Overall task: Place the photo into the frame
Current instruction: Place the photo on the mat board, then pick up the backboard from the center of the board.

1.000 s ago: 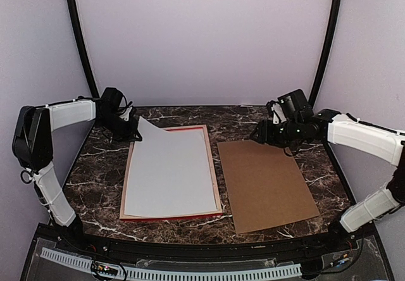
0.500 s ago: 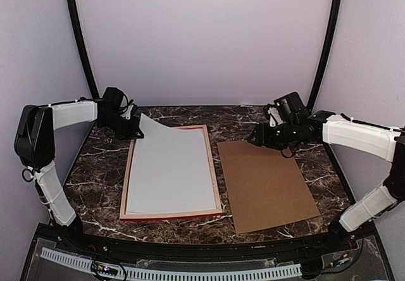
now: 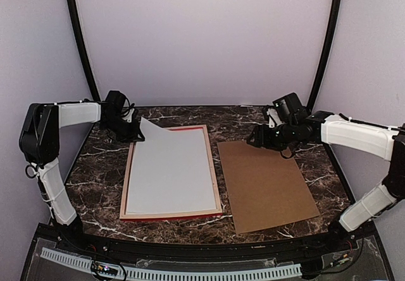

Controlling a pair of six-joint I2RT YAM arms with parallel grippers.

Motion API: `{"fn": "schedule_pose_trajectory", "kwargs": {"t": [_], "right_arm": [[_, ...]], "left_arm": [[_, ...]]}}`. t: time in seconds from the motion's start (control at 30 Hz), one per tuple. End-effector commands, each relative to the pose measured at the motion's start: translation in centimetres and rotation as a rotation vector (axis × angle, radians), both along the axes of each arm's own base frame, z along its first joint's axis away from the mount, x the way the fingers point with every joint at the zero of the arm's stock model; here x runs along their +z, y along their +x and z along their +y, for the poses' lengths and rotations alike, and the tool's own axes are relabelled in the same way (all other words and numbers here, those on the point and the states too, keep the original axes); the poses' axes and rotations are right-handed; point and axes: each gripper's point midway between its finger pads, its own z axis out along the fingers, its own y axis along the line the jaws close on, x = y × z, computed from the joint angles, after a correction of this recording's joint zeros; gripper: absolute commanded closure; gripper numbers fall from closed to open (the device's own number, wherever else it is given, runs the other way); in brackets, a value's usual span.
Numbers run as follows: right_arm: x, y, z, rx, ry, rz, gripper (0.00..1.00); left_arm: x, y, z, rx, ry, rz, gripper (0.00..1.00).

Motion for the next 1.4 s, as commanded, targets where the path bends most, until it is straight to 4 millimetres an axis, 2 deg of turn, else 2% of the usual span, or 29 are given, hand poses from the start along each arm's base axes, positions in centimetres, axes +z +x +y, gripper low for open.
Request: {"fn": "schedule_pose_trajectory", "kwargs": {"t": [0.0, 0.2, 0.4, 0.6, 0.7, 0.77, 0.83, 0.9, 0.93, 0.97, 1.03, 1.07, 1.23, 1.33, 1.37], "right_arm": [[-0.5, 0.3, 0.0, 0.005, -0.002, -0.01, 0.36], [-0.8, 0.3, 0.0, 0.004, -0.002, -0.003, 0.36], [-1.1, 0.3, -0.2, 0.002, -0.017, -0.001, 0.35], [-1.5, 0.4, -1.8, -0.039, -0.096, -0.017, 0.32], [-1.9, 0.4, -3.2, -0.071, -0.159, -0.026, 0.28], [-2.1, 0.5, -4.3, -0.095, -0.206, -0.032, 0.24], [-2.3, 0.6, -5.6, -0.121, -0.249, -0.041, 0.2], [-2.6, 0.6, -6.8, -0.145, -0.275, -0.041, 0.17], [-2.9, 0.6, -7.4, -0.156, -0.285, -0.038, 0.16], [-3.1, 0.6, -8.0, -0.166, -0.294, -0.036, 0.15], [-3.5, 0.6, -9.1, -0.189, -0.312, -0.031, 0.13], [-3.5, 0.6, -9.5, -0.199, -0.318, -0.032, 0.13], [-4.0, 0.5, -11.8, -0.254, -0.358, -0.028, 0.11], [-4.7, 0.2, -13.7, -0.294, -0.369, -0.006, 0.1], [-5.0, 0.1, -14.2, -0.303, -0.368, 0.004, 0.1]], "left_arm": [[0.9, 0.6, 0.8, 0.026, 0.03, -0.014, 0.84], [0.8, 0.5, 1.3, 0.038, 0.053, -0.004, 0.66], [0.8, 0.1, 2.3, 0.06, 0.111, 0.019, 0.56], [2.0, -0.3, 5.2, 0.129, 0.259, -0.01, 0.48], [3.1, -0.5, 5.9, 0.144, 0.297, -0.034, 0.46], [4.3, -0.7, 5.7, 0.139, 0.307, -0.069, 0.46], [6.0, -0.8, 5.1, 0.13, 0.335, -0.13, 0.45], [7.9, -1.1, 3.3, 0.102, 0.338, -0.199, 0.44], [9.2, -1.5, 1.9, 0.076, 0.33, -0.241, 0.44], [10.0, -1.5, 1.0, 0.062, 0.32, -0.269, 0.39], [11.7, -2.2, -1.6, 0.02, 0.285, -0.323, 0.14], [12.4, -2.9, -3.1, -0.01, 0.256, -0.342, 0.04], [15.1, -4.8, -8.2, -0.109, 0.104, -0.425, 0.01], [15.4, -5.6, -11.1, -0.156, -0.023, -0.406, 0.01], [14.8, -5.9, -12.1, -0.172, -0.041, -0.382, 0.01]]}}
